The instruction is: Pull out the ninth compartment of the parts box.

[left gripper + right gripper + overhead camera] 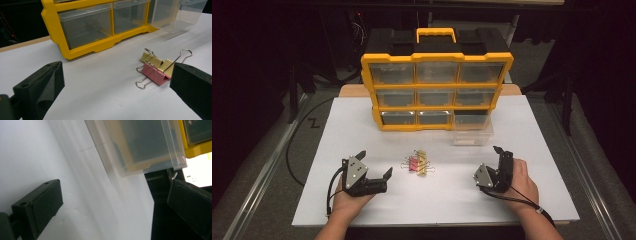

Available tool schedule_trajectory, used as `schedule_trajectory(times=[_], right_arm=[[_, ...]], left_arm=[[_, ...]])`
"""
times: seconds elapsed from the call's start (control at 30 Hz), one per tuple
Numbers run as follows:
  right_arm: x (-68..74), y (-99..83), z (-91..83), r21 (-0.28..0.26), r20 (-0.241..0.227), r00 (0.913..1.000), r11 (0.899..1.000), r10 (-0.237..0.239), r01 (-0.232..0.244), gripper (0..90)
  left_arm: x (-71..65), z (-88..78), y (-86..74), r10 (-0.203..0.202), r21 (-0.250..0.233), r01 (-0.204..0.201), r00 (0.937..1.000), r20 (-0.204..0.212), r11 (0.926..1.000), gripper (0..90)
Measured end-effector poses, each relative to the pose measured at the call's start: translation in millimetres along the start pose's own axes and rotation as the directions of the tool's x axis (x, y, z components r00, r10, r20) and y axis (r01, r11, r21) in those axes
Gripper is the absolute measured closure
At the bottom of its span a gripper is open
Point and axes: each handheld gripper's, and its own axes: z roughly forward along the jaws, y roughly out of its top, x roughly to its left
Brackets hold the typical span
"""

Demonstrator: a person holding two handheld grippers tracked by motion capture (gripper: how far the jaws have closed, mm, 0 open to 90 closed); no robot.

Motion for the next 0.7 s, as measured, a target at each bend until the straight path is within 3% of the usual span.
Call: schedule_trajectory(times=[0.17, 0.33, 0.37, 0.47, 0.6, 0.7], right_arm=[[-6.0, -3.1, 0.7, -0.017, -0.013, 0.9953, 0.995, 0.096, -0.096, 0.8], [-10.3, -5.2, 0.0, -0.033, -0.045, 0.9778, 0.978, 0.205, -0.206, 0.8], [-10.9, -6.0, 0.2, -0.037, -0.061, 0.9670, 0.968, 0.247, -0.250, 0.8], [-14.5, -7.6, 0.5, -0.045, -0.093, 0.9458, 0.948, 0.311, -0.316, 0.8], [-18.1, -10.9, 1.2, -0.047, -0.144, 0.8972, 0.903, 0.417, -0.427, 0.8], [-19.9, -15.0, 3.5, -0.041, -0.198, 0.8401, 0.852, 0.505, -0.522, 0.8]], left_arm=[[0.4, 0.3, 0.1, -0.006, 0.004, 0.006, 1.0000, 0.000, 1.0000, 0.3], [0.2, 2.4, -0.9, -0.009, 0.028, 0.009, 0.9999, 0.012, 0.9996, 0.3], [0.0, 2.8, -0.9, -0.007, 0.031, 0.006, 0.9999, 0.011, 0.9995, 0.3], [-0.1, 3.3, -0.9, -0.009, 0.032, 0.009, 0.9999, 0.007, 0.9994, 0.3], [0.9, 3.9, -1.3, -0.015, 0.034, 0.016, 0.9999, -0.004, 0.9993, 0.3], [1.7, 4.4, -1.6, -0.022, 0.036, 0.023, 0.9997, -0.012, 0.9991, 0.3]])
